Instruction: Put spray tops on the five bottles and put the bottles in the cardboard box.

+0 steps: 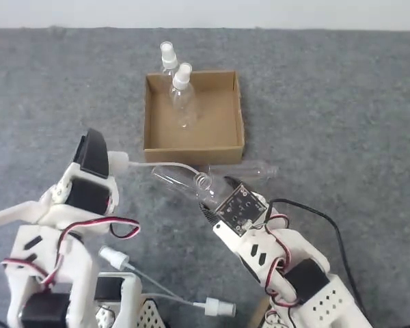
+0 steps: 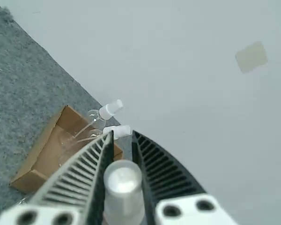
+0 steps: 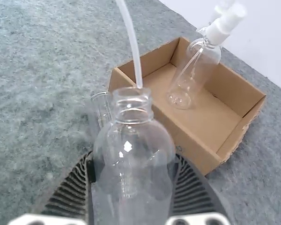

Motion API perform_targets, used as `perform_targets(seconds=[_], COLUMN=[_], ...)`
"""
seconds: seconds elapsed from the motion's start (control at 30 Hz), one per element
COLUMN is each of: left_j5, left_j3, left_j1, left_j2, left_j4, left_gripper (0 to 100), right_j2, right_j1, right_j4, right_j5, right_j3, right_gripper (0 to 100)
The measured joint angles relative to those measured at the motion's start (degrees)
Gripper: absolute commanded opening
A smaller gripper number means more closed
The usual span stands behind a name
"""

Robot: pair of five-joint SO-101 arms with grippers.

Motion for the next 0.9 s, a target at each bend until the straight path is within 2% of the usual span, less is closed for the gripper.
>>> perform_targets(seconds=[0.4,0.73,0.9], left_j5=[-0.2,-0.9,-1.2], left_j3=[0.0,4.4,6.3], left_j1=[0.1,0.1,3.1], left_j2=[-6.5,-6.9,-6.9], left_j4=[0.0,0.0,0.0], left_gripper=[1,1,1], right_j2=[0.0,0.0,0.0], right_j1=[-0.1,-0.1,-0.1], right_j4=[0.0,0.0,0.0], right_j5=[0.0,0.0,0.0], right_j3=[0.0,0.0,0.0], right_gripper=[0.6,0.6,0.6])
